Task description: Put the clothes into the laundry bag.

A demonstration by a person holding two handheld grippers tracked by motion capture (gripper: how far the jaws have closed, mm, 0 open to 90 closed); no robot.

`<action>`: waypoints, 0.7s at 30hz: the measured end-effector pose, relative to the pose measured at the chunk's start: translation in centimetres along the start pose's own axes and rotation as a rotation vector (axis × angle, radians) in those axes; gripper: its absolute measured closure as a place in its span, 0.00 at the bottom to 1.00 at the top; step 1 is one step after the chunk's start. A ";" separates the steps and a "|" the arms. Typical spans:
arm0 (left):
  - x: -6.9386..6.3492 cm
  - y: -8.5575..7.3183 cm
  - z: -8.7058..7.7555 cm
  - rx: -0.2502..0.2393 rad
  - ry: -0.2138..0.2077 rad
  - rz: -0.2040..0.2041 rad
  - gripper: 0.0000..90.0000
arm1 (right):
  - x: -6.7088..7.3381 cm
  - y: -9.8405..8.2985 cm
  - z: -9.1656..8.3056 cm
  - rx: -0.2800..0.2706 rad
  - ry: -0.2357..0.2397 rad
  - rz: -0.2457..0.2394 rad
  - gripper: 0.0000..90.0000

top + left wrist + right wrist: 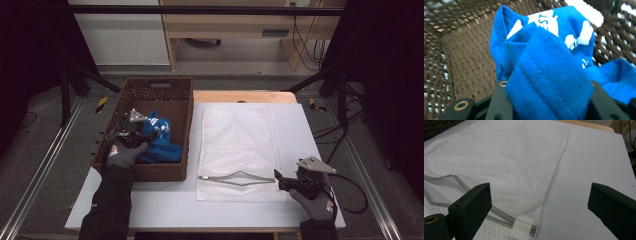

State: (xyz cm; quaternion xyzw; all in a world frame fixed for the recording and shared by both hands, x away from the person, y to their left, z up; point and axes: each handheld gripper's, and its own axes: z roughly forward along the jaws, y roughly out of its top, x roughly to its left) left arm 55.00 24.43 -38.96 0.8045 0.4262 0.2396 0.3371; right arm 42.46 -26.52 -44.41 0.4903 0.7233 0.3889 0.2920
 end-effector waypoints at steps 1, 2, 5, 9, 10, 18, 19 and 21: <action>0.0 0.0 0.0 0.000 0.000 0.000 0.69 | 0.0 0.0 0.0 0.001 0.000 0.001 0.06; 0.2 0.1 -0.4 -0.045 0.003 -0.024 0.69 | 0.1 0.0 0.0 0.002 0.004 0.008 0.06; 0.4 0.1 -0.9 -0.096 0.003 -0.053 0.69 | 0.0 0.0 0.0 0.001 0.002 0.005 0.06; 0.8 0.0 -1.7 -0.185 0.016 -0.107 0.69 | -0.1 0.0 0.0 -0.004 -0.001 0.005 0.06; 0.8 0.0 -1.7 -0.185 0.016 -0.107 0.69 | -0.1 0.0 0.0 -0.004 -0.001 0.005 0.06; 1.5 0.0 -3.3 -0.308 0.018 -0.190 0.69 | 0.0 -0.1 0.1 -0.003 -0.002 0.006 0.06; 1.5 0.1 -3.4 -0.315 0.025 -0.190 0.69 | -0.1 -0.1 0.1 -0.003 -0.004 0.005 0.06; 1.5 0.1 -3.6 -0.327 0.031 -0.195 0.69 | -0.1 -0.1 0.0 -0.004 -0.005 0.003 0.06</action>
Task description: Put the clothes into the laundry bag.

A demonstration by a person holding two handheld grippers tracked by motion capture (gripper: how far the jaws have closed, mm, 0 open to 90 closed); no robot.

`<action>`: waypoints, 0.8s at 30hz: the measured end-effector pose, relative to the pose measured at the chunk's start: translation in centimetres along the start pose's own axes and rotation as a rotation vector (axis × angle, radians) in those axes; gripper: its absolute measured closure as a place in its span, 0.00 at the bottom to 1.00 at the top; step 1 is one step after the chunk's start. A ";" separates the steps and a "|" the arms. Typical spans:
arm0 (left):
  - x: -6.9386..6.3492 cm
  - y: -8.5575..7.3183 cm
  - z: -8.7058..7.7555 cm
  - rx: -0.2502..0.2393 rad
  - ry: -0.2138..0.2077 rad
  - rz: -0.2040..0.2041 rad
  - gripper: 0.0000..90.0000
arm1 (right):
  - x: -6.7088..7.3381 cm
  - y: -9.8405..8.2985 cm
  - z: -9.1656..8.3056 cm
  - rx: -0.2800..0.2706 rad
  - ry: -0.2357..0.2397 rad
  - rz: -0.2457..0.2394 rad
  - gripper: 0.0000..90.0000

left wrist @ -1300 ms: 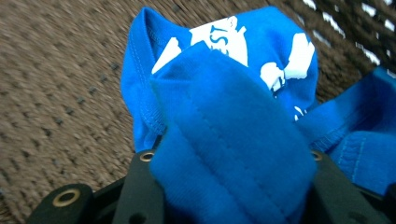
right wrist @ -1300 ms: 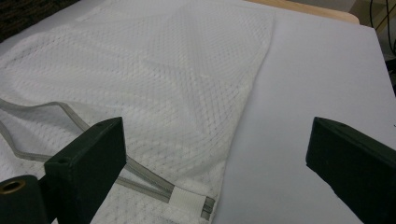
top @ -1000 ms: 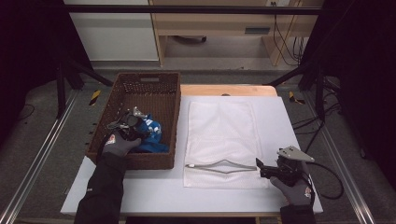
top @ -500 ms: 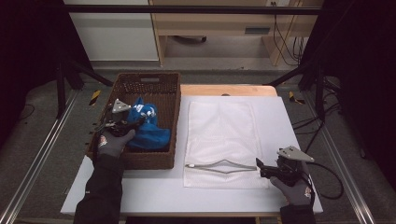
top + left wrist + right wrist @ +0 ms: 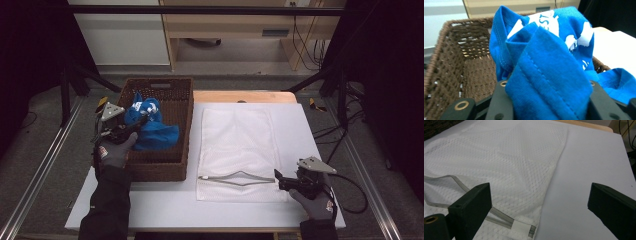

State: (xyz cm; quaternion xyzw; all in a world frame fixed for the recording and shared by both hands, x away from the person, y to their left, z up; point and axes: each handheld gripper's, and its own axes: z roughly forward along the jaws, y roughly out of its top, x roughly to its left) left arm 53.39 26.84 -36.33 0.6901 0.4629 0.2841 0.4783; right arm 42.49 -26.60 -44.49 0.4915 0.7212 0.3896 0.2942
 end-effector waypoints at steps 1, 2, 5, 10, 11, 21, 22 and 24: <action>0.0 0.1 -0.2 -0.008 0.001 -0.001 0.69 | 0.0 0.0 0.0 0.000 0.000 0.000 0.06; -0.1 0.4 -0.5 -0.022 0.004 -0.002 0.70 | 0.0 0.0 0.0 -0.002 0.001 0.001 0.06; -0.3 0.7 -0.9 -0.034 0.007 0.000 0.70 | -0.1 0.0 -0.1 -0.004 0.001 0.003 0.06; -0.8 2.1 -2.9 -0.088 0.004 -0.002 0.70 | 0.0 0.1 -0.1 -0.007 -0.002 0.002 0.06; -0.8 2.1 -2.9 -0.088 0.004 -0.002 0.70 | 0.0 0.1 -0.1 -0.007 -0.002 0.002 0.06; -3.0 4.1 -5.8 -0.172 -0.035 0.008 0.70 | 0.0 0.1 -0.2 -0.010 0.004 -0.001 0.06; -3.3 4.2 -6.0 -0.179 -0.041 0.010 0.70 | 0.1 0.1 -0.3 -0.011 0.003 -0.005 0.06; -3.5 4.3 -6.1 -0.179 -0.045 0.012 0.70 | 0.1 0.1 -0.3 -0.015 0.004 -0.012 0.06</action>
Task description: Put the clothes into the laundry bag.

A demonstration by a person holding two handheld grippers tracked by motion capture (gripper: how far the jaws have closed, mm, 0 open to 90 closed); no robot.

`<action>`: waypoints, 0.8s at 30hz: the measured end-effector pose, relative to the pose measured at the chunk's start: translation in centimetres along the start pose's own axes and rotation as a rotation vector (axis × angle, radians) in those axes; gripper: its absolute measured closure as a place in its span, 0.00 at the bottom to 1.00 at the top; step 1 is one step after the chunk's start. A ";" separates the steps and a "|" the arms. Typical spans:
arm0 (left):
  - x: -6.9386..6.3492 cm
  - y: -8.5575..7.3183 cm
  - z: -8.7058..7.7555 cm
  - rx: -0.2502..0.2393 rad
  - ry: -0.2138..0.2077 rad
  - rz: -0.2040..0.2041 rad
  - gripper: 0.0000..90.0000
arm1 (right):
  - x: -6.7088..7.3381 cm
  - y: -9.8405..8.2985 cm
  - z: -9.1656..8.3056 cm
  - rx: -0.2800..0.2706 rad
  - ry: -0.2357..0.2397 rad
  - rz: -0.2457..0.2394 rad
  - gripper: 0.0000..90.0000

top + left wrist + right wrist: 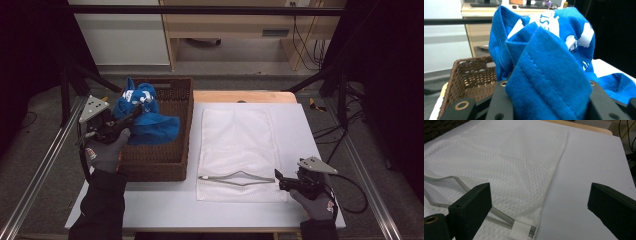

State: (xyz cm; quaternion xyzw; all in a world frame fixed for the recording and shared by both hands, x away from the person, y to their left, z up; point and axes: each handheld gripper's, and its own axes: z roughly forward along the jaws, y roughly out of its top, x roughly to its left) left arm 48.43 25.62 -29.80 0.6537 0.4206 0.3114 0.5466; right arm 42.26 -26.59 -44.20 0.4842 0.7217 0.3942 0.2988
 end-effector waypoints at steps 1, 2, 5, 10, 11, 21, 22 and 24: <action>-0.4 0.2 -0.1 -0.004 -0.006 0.003 0.70 | 0.0 0.0 0.0 -0.003 0.003 -0.001 0.05; -0.8 0.4 -0.2 -0.007 -0.013 0.008 0.70 | 0.1 0.0 -0.1 -0.003 0.003 -0.005 0.05; -1.9 1.0 -0.4 -0.011 -0.039 0.020 0.70 | 0.0 0.1 -0.2 -0.003 0.004 -0.018 0.02; -4.3 1.8 -0.2 -0.016 -0.085 0.053 0.70 | 0.0 0.1 -0.3 0.000 -0.004 -0.017 0.03; -4.3 1.8 -0.2 -0.016 -0.085 0.053 0.70 | 0.0 0.1 -0.4 -0.004 -0.007 -0.013 0.03; -8.5 2.2 1.8 -0.002 -0.157 0.087 0.70 | -0.3 0.2 -0.8 -0.022 -0.012 0.001 0.06; -8.9 2.3 2.1 0.001 -0.166 0.088 0.70 | -0.3 0.2 -0.8 -0.023 -0.012 0.005 0.06; -10.2 2.3 3.0 0.006 -0.187 0.096 0.70 | -0.3 0.2 -0.8 -0.020 -0.011 0.006 0.06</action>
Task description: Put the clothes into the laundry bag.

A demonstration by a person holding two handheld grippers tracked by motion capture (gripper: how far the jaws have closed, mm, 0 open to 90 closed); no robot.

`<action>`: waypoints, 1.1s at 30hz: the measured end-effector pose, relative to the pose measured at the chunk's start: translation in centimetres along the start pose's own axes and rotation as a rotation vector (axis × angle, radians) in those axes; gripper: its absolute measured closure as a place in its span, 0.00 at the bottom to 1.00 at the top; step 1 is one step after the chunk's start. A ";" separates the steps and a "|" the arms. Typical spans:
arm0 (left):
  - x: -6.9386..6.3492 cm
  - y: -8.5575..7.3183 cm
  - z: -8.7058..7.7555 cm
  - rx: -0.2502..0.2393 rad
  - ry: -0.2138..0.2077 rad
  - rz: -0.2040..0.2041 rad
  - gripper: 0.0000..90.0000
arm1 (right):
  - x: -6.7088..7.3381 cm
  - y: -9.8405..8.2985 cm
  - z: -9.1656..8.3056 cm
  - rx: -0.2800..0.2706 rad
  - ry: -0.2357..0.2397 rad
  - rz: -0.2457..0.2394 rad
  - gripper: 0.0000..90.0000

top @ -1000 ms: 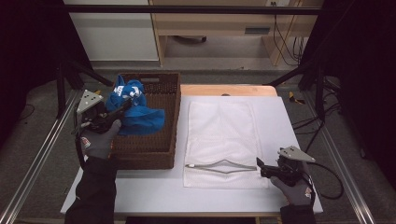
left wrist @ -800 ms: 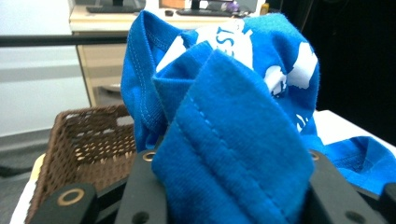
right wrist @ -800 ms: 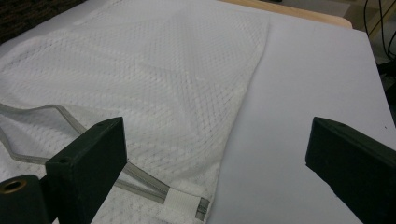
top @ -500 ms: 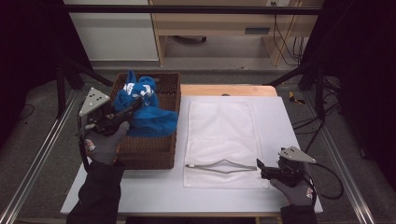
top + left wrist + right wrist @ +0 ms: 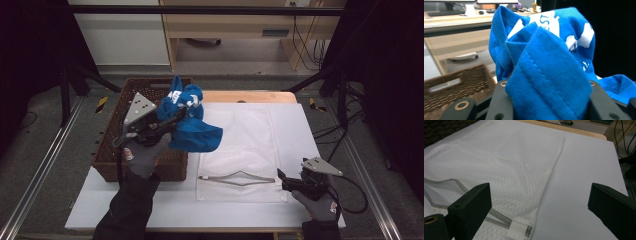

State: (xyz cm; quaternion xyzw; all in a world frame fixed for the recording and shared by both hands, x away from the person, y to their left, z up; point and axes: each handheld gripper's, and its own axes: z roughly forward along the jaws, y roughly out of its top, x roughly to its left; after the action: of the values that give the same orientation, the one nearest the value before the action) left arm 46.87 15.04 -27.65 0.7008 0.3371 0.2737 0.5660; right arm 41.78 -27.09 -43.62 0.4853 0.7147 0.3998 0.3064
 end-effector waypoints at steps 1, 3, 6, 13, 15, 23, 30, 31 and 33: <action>-0.4 0.1 0.4 0.004 -0.007 0.004 0.69 | 0.0 0.0 0.0 0.000 0.001 -0.001 0.06; -1.2 0.1 1.3 0.013 -0.013 0.018 0.70 | -0.1 0.0 0.0 -0.004 -0.003 -0.004 0.07; -2.4 0.1 2.5 0.020 -0.028 0.025 0.69 | -0.2 0.0 -0.1 -0.008 -0.004 -0.003 0.07; -4.7 -0.5 5.3 0.054 -0.073 0.032 0.69 | -0.3 -0.1 -0.2 -0.010 -0.002 0.004 0.07; -5.0 -0.6 5.8 0.057 -0.077 0.028 0.69 | -0.4 -0.1 -0.3 -0.007 -0.001 0.015 0.07; -7.0 -2.3 8.9 0.116 -0.112 0.045 0.69 | -0.5 -0.1 -0.3 -0.006 -0.004 0.026 0.07; -8.3 -4.4 11.4 0.164 -0.125 0.054 0.69 | -0.5 -0.1 -0.3 -0.005 -0.006 0.033 0.08; -8.3 -4.4 11.4 0.164 -0.125 0.054 0.69 | -0.5 -0.1 -0.3 -0.005 -0.006 0.033 0.08; -8.5 -5.1 12.1 0.181 -0.133 0.044 0.69 | -0.5 -0.1 -0.2 -0.003 -0.007 0.022 0.08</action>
State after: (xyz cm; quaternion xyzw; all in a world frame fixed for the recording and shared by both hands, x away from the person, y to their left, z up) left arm 50.01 1.64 -35.17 0.7730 0.3067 0.2076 0.5152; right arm 41.73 -27.64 -43.62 0.4940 0.7076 0.4026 0.3052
